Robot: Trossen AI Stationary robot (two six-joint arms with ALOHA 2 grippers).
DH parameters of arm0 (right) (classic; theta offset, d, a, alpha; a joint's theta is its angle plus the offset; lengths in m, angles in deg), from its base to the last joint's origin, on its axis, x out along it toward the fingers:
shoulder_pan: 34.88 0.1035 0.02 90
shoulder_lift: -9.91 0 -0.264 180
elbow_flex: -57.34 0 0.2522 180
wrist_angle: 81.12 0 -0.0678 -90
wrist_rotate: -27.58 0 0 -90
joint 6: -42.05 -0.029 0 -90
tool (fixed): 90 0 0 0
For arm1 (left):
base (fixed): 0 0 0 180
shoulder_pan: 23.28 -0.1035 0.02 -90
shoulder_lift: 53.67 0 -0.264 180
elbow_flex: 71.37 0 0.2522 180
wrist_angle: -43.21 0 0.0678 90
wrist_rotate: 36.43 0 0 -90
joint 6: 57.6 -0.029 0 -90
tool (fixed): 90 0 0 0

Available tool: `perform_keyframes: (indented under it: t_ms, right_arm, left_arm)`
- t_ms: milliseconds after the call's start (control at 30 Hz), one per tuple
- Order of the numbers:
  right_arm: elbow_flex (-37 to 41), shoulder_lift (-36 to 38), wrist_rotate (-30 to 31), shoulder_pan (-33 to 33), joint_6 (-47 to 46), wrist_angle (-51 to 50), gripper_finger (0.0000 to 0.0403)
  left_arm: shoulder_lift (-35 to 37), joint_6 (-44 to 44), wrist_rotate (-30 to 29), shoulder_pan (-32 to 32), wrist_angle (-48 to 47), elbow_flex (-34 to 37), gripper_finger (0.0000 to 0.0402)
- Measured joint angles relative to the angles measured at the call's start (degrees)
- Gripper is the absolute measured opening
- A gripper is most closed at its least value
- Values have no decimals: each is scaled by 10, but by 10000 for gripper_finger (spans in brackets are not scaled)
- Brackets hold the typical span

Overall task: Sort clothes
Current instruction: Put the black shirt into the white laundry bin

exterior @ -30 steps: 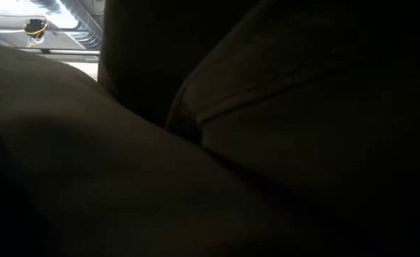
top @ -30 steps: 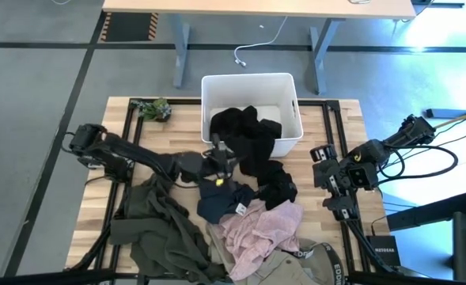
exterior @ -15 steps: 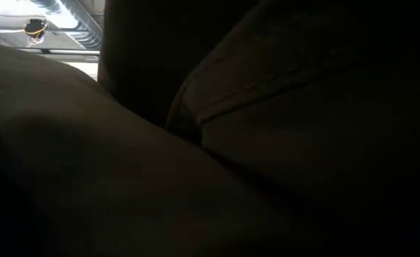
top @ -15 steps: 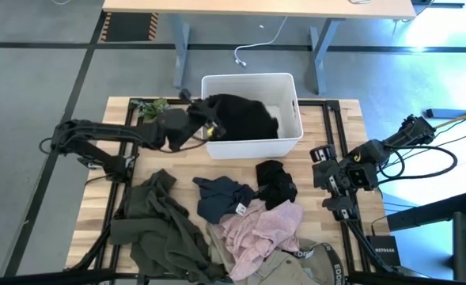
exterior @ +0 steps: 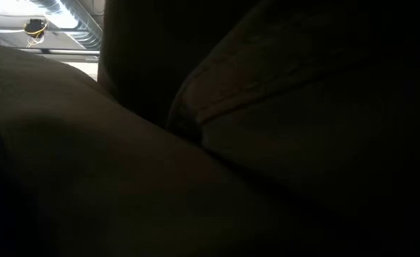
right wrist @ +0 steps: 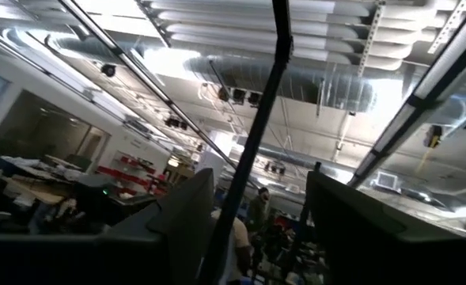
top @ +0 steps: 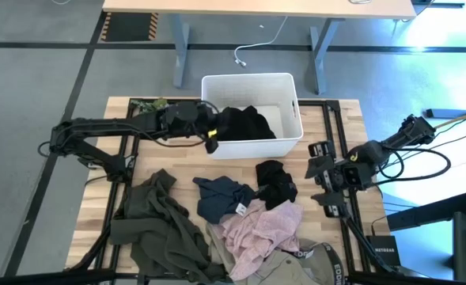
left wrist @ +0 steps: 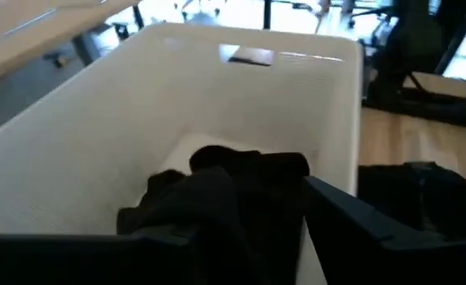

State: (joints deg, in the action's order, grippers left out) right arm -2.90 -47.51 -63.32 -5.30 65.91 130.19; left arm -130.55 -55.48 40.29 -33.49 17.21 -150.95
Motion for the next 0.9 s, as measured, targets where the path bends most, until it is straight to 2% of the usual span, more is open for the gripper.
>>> perform_keyframes:
  t_ms: [100, 233, 400, 533, 700, 900]
  right_arm:
    - [-2, -13, 68, 0, 22, -12, 222]
    - [-45, -43, 208, -11, 54, -94, 222]
    - [-132, -84, 334, -35, 27, -302, 222]
    - [-204, -107, 426, -46, -70, -488, 222]
    - [-259, -131, 433, -46, -222, -674, 222]
    - [-260, -144, 362, -46, -367, -810, 222]
  left_arm:
    - [21, -41, -18, 23, 68, 28, 161]
    - [71, -79, -21, 51, 155, 54, 152]
    - [134, -107, -24, 85, 135, 74, 148]
    - [176, -112, -23, 104, 101, 74, 148]
    - [207, -84, -24, 122, 46, 74, 148]
    - [213, -79, -24, 133, 40, 74, 149]
